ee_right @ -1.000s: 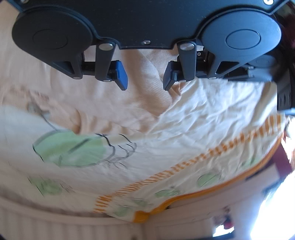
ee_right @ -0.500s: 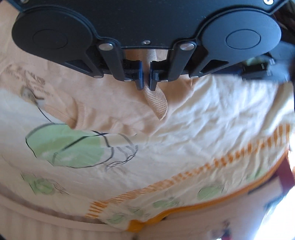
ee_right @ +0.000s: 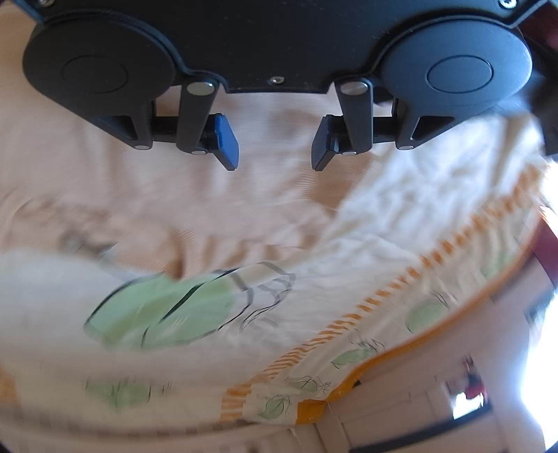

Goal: Fold small clothes
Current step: 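Lay the held cuff onto the sweater body and open the right gripper, then move both grippers to the ribbed sweater hem and close on it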

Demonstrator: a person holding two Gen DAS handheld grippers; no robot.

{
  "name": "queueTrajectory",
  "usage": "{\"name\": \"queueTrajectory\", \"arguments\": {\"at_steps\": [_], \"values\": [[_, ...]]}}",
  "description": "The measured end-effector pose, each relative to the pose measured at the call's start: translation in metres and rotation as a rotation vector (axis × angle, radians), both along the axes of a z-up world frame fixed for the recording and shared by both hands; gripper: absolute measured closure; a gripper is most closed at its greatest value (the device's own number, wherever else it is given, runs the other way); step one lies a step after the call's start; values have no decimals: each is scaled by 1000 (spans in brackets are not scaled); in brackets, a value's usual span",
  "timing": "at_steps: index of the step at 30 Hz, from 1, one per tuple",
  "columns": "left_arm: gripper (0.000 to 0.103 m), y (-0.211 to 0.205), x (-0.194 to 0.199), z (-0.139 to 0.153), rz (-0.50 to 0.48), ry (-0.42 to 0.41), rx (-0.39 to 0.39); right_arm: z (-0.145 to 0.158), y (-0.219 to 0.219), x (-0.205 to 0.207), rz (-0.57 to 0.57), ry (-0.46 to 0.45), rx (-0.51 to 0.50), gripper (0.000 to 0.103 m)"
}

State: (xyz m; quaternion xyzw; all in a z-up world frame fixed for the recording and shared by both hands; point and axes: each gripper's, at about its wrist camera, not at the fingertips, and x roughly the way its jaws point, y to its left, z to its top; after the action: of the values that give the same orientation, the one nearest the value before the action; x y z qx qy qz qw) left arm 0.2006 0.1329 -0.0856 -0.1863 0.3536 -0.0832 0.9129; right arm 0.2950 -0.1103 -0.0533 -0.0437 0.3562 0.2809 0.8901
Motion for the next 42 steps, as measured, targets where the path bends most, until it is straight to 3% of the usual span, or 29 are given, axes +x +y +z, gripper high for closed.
{"name": "queueTrajectory", "arguments": {"at_steps": [3,7,12,15,20,23,29,32,34,42], "values": [[40,-2,2,12,17,6,16,-19,6,-7,14,-24,-180,35],[39,-17,8,36,-18,-70,88,-15,-6,-16,17,-65,-121,30],[37,-41,39,48,-85,-109,136,2,-47,-14,-153,-183,-73,7],[35,-48,60,39,-92,-75,177,-1,-91,1,-305,-140,-72,7],[34,-44,81,7,-122,22,261,-28,-183,16,-587,31,-62,6],[28,-46,84,6,-153,22,306,-35,-225,5,-655,58,62,2],[25,-38,71,26,-177,44,253,-13,-245,-35,-625,92,200,1],[14,-28,49,34,-177,70,173,-12,-243,-61,-580,162,228,1],[13,-19,32,35,-183,108,117,-14,-242,-80,-558,207,240,1],[12,0,-32,27,-200,213,73,-15,-235,-151,-517,329,299,0]]}}
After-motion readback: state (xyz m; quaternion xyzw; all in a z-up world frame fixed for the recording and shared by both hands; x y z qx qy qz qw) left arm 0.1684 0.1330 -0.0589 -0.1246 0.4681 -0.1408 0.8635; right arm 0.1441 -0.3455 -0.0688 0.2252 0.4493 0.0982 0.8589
